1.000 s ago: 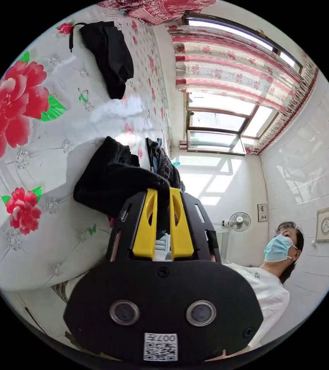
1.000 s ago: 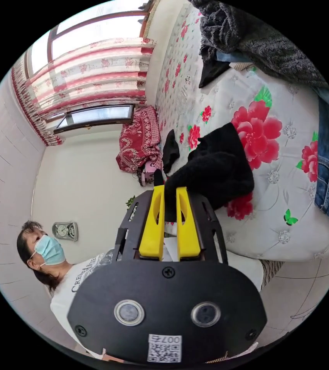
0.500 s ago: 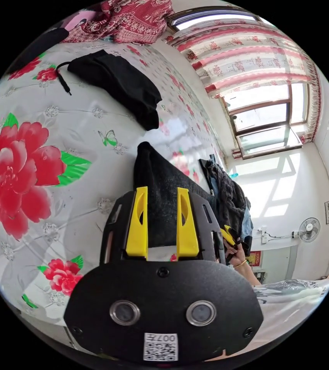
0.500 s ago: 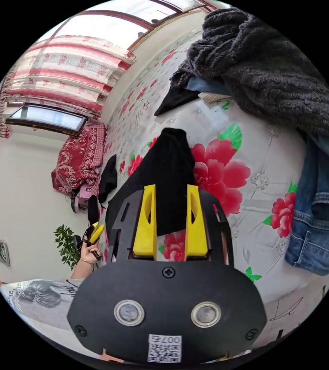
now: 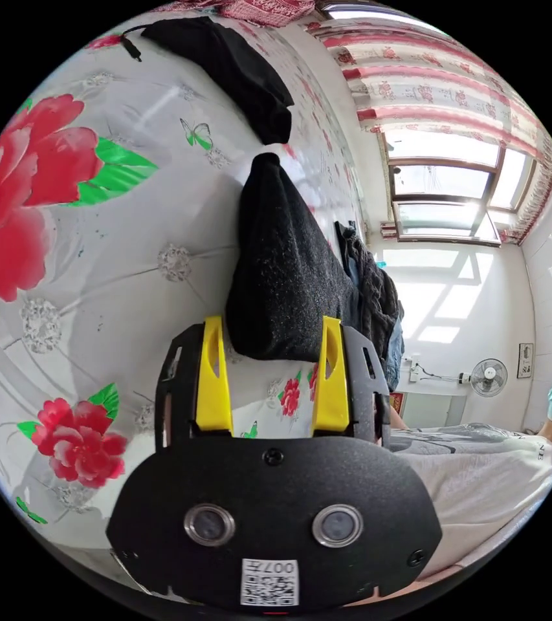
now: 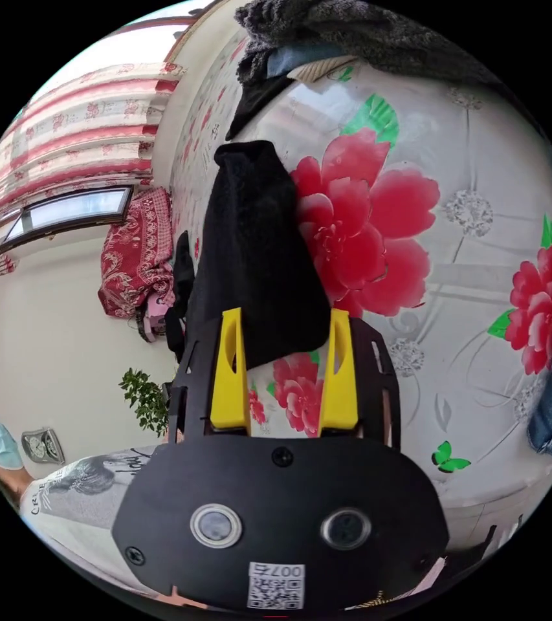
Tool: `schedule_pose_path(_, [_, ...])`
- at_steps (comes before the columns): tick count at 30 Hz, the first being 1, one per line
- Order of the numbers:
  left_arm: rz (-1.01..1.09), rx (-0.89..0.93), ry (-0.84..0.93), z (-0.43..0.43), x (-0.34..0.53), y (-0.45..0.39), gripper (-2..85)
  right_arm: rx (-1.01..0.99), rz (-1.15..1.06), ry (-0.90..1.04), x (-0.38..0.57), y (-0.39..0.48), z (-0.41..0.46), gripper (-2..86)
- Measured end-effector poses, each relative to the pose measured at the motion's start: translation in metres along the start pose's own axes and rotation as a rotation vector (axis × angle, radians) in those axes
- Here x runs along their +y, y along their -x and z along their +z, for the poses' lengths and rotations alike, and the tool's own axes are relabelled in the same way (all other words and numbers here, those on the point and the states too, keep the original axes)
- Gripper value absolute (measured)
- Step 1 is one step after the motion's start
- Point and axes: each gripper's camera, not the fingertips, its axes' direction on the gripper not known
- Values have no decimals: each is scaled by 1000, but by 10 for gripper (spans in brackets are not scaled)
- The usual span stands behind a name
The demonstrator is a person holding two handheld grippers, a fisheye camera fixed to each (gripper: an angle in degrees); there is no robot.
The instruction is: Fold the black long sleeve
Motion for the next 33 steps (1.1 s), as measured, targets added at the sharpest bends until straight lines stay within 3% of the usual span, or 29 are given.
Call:
schedule_pose_path(4, [-17, -1, 97, 38, -26, 9, 135, 60, 22, 22, -11, 6, 12, 122])
schedule_pose_path(9, [40, 77, 81, 35, -39, -13, 92, -90, -42, 4, -14, 38, -1, 96])
schedule_pose_path(15, [153, 207, 9, 4, -92, -69, 83, -303, -263, -40, -56, 174, -13, 77])
schedule_pose_path(19, [314, 222, -86, -53, -152, -117, 83, -386, -516, -28, -88, 318, 20, 71])
schedule_pose_path(23, [363, 67, -235, -125, -201, -131, 92, -419, -660, -54, -102, 436, 98, 64])
schedule_pose_path(26, [307, -84, -316, -149, -220, -103, 109, -344, -611, -8, -116, 478, 191, 54])
schedule_pose_path(29, [115, -311, -333, -131, -198, -44, 124, -226, -528, 49, -113, 466, 280, 43])
schedule_pose_path(33, [92, -439, -220, -59, -122, 12, 113, 20, -550, 182, -62, 420, 350, 32])
